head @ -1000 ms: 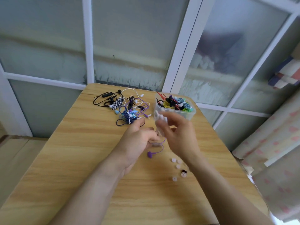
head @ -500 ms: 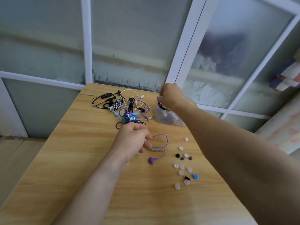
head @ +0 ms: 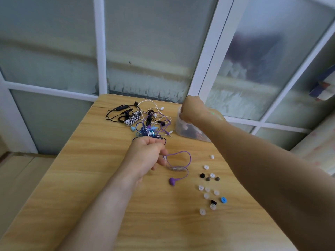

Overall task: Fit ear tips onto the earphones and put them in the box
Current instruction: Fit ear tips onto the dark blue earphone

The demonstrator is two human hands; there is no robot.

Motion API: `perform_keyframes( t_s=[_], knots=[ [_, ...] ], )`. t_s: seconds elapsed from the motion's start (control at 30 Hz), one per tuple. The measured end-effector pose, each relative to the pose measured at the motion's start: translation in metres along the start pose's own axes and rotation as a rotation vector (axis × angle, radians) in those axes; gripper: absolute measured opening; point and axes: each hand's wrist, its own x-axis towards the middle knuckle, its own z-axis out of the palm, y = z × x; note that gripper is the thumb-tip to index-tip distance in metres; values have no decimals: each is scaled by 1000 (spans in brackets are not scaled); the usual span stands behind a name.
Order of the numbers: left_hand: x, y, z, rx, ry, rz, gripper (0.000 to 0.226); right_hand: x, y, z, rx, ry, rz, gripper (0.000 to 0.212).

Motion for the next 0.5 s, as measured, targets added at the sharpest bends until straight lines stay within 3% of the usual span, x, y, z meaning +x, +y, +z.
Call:
perform_keyframes(
  t_s=[0.07,0.13,0.17,0.23,0.3,0.33,0.43,0.5],
  knots=[
    [1,-1,-1,16,15,3,14,-1,-3,-1,-72,-56,-8,29],
    [2,-2,-2,44,38,10,15,-4,-5,-11,-81,-61,-38,21],
    [3,-3,-2,62,51,17,16,-6,-5,-16,-70,-38,-70,12],
    [5,-4,-4,109,82,27,20,-18,-5,-21,44,107,-146,24],
    [6,-5,-7,153,111,32,24,-44,-9,-26,187,166,-285,23],
    [7,-6,-9,177,116,30,25,-59,-11,-27,220,74,-358,21],
    [11,-13,-12,284,116,32,27,-103,-12,-21,97,-409,-391,47],
    [12,-16,-12,349,122,43,24,-116,-7,-2,-4,-435,-390,47]
  ],
)
